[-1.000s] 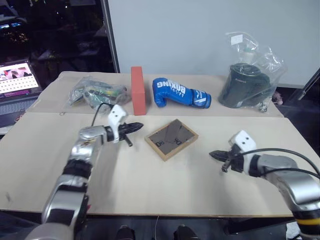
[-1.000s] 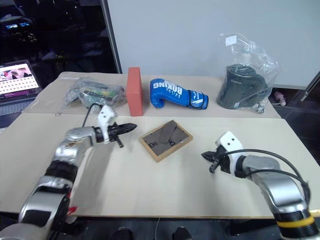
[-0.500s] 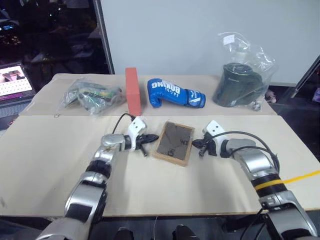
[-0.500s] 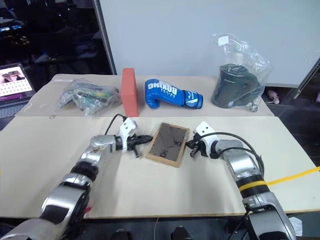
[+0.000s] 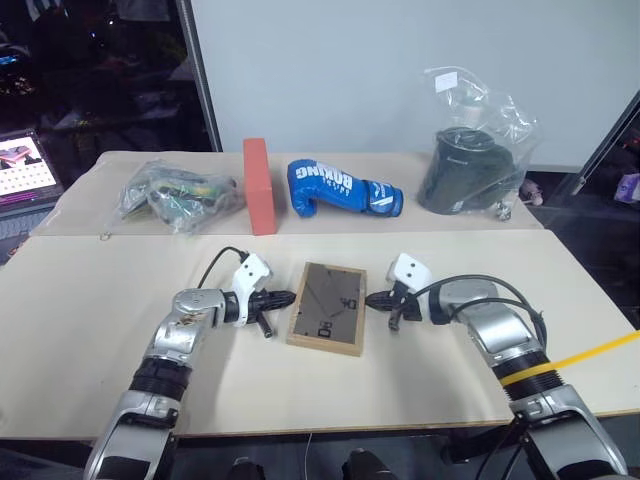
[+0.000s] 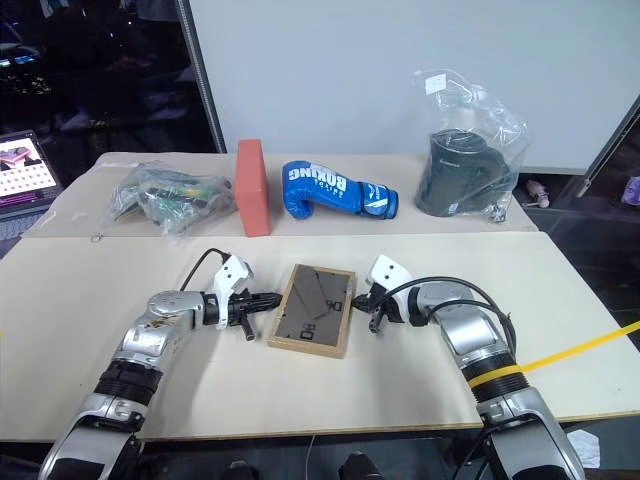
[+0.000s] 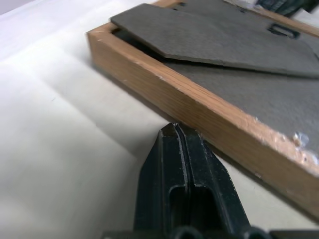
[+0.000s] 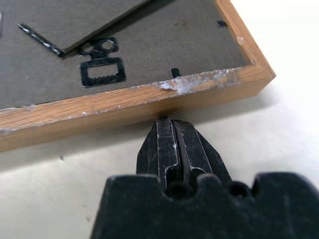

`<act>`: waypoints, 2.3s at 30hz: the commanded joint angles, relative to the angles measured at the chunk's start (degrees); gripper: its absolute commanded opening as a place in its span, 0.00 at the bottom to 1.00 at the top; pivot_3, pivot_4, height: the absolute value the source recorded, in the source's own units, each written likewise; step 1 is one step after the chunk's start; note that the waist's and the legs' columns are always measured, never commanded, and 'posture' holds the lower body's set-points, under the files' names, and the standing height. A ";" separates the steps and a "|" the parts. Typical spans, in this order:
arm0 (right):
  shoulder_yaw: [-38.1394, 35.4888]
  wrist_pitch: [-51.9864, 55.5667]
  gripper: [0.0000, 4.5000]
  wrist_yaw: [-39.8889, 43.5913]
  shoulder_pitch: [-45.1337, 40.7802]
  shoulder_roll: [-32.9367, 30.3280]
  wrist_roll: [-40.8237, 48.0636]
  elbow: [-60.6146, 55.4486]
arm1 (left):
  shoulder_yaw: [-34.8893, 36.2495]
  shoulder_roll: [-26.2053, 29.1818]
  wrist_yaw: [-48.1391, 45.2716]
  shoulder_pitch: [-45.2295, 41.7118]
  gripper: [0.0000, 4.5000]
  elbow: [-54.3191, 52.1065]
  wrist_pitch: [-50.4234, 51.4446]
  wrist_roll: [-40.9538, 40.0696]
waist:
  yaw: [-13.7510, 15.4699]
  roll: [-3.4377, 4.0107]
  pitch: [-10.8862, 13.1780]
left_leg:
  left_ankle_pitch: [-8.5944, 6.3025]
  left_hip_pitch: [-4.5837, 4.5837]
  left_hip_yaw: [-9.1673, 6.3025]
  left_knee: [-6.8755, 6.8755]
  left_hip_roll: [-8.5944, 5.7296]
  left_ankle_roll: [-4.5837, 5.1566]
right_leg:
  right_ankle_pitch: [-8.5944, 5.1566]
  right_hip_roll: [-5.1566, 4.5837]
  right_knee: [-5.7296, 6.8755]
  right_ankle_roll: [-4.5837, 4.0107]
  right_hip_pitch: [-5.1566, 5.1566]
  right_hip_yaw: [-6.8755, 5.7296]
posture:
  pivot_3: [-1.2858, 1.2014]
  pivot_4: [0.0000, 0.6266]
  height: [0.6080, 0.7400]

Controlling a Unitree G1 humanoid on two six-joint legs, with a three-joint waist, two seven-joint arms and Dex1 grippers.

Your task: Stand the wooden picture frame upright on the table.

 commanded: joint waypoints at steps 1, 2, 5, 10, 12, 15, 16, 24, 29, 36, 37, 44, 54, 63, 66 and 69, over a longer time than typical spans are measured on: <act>3.09 -3.90 0.01 -0.69 0.86 -1.75 -5.02 6.74 | 7.33 3.57 2.62 3.41 0.00 -10.35 21.02 -9.63 | -0.35 0.00 0.00 | 0.00 0.06 -0.03 0.00 0.00 0.00 | -0.05 0.00 0.03 0.01 0.07 -0.03 | 0.52 0.24 0.37; 2.64 -4.44 0.01 -0.75 0.86 -2.40 -5.23 7.55 | 9.46 4.69 3.20 4.08 0.00 -12.77 26.54 -12.45 | -0.44 0.00 0.00 | -0.01 0.12 -0.06 0.00 -0.01 0.00 | -0.06 0.00 0.04 0.00 0.12 -0.07 | 0.52 0.24 0.37; -0.04 -4.31 0.01 0.44 1.97 -4.66 -3.31 6.82 | 16.90 8.97 4.90 3.80 0.00 -17.37 46.88 -21.26 | -0.07 -0.02 0.00 | -0.01 0.15 -0.31 0.06 -0.04 0.00 | -0.13 0.00 0.08 -0.03 0.22 -0.25 | 0.52 0.24 0.37; -2.29 -2.96 0.00 2.85 5.43 -6.74 -0.33 1.14 | 27.01 5.33 8.03 1.20 0.17 -18.90 66.68 -32.84 | 1.98 -0.05 -0.03 | -0.01 -0.02 -0.60 0.23 -0.63 -0.02 | -0.47 -0.42 0.06 0.19 0.37 -0.44 | 0.52 0.24 0.37; -2.25 -1.54 0.00 3.98 6.92 -7.25 0.71 -1.93 | 26.62 3.67 12.26 0.81 0.34 -17.22 67.89 -35.20 | 2.66 -0.05 -0.04 | -0.13 -0.14 -0.66 0.43 -0.69 -0.05 | -0.56 -0.46 0.06 0.25 0.45 -0.45 | 0.52 0.24 0.37; -2.13 0.65 0.00 5.22 8.70 -7.24 2.22 -6.66 | 26.01 1.01 19.71 -0.52 0.56 -11.61 67.91 -39.67 | 2.78 -0.09 -0.06 | -0.20 -0.22 -0.75 0.46 -0.71 -0.01 | -0.60 -0.45 0.07 0.24 0.48 -0.52 | 0.52 0.24 0.37; -2.15 1.54 0.00 5.42 9.09 -7.10 2.69 -8.05 | 24.74 0.67 21.24 -0.20 0.66 -11.72 67.91 -40.72 | 2.73 -0.10 -0.06 | -0.21 -0.22 -0.79 0.43 -0.71 0.01 | -0.61 -0.45 0.06 0.23 0.49 -0.55 | 0.52 0.24 0.37; -0.13 4.70 0.00 3.91 9.22 -5.40 2.05 -12.71 | 22.94 -8.35 29.45 -1.67 0.99 -6.58 67.91 -41.95 | 2.32 -0.10 -0.08 | -0.24 0.01 -0.84 0.43 -0.72 0.04 | -0.62 -0.45 0.06 0.21 0.75 -0.60 | 0.52 0.24 0.37; -0.30 5.02 0.00 3.32 9.23 -5.26 1.76 -13.00 | 20.89 -12.63 31.73 -2.43 0.99 -5.29 67.91 -43.17 | 2.36 -0.10 -0.13 | -0.27 0.29 -0.84 0.37 -0.72 0.01 | -0.65 -0.45 -0.02 0.19 1.01 -0.60 | 0.52 0.24 0.37; -0.48 5.00 0.00 2.56 9.69 -5.27 1.37 -12.34 | 22.87 -13.63 33.10 -4.39 0.99 -3.40 67.91 -43.71 | 2.26 -0.11 -0.16 | -0.28 0.31 -0.84 0.34 -0.73 0.00 | -0.65 -0.45 -0.06 0.19 1.04 -0.60 | 0.52 0.24 0.37; -0.46 4.98 0.00 2.49 9.60 -5.20 1.33 -12.15 | 23.09 -13.58 33.28 -4.52 0.99 -3.19 67.91 -43.69 | 2.26 -0.12 -0.16 | -0.28 0.32 -0.84 0.34 -0.73 0.01 | -0.65 -0.45 -0.06 0.19 1.04 -0.60 | 0.52 0.24 0.37; -0.46 4.71 0.00 2.56 8.82 -4.98 0.88 -11.30 | 24.89 -13.54 34.70 -4.71 0.82 -2.14 67.91 -44.01 | 1.99 -0.12 -0.16 | -0.28 0.34 -0.84 0.33 -0.73 0.00 | -0.66 -0.45 -0.06 0.19 1.04 -0.59 | 0.52 0.24 0.37; -7.21 6.56 0.00 2.76 9.10 -7.80 4.66 -11.42 | 29.50 -15.78 36.26 -7.41 0.25 -4.22 66.99 -46.24 | 1.78 -0.15 -0.12 | -0.28 0.28 -0.84 0.32 -0.73 0.00 | -0.66 -0.45 -0.06 0.18 0.99 -0.59 | 0.52 0.24 0.37; -23.59 24.33 0.13 4.81 4.97 -13.78 23.91 -19.35 | 32.85 -15.08 36.62 -13.90 0.25 -6.29 66.91 -47.73 | 2.18 -0.03 0.08 | -0.28 -0.43 -0.93 0.31 -0.84 0.01 | -0.68 -0.47 -0.23 0.26 0.52 -0.57 | 0.52 0.24 0.37; -23.46 28.38 0.33 3.23 -0.62 -12.58 27.66 -21.85 | 32.62 -15.41 37.65 -15.74 0.25 -6.10 66.31 -46.98 | 2.17 -0.03 0.09 | -0.27 -0.31 -0.94 0.11 -0.84 0.01 | -0.68 -0.47 -0.26 0.25 0.53 -0.57 | 0.52 0.24 0.37; -21.79 29.31 0.57 -0.22 -7.44 -9.24 28.31 -20.91 | 31.12 -15.62 37.59 -16.74 0.25 -7.51 65.85 -47.03 | 2.32 -0.03 0.14 | -0.24 -0.31 -0.94 0.04 -0.84 -0.02 | -0.66 -0.47 -0.36 0.23 0.54 -0.57 | 0.52 0.24 0.37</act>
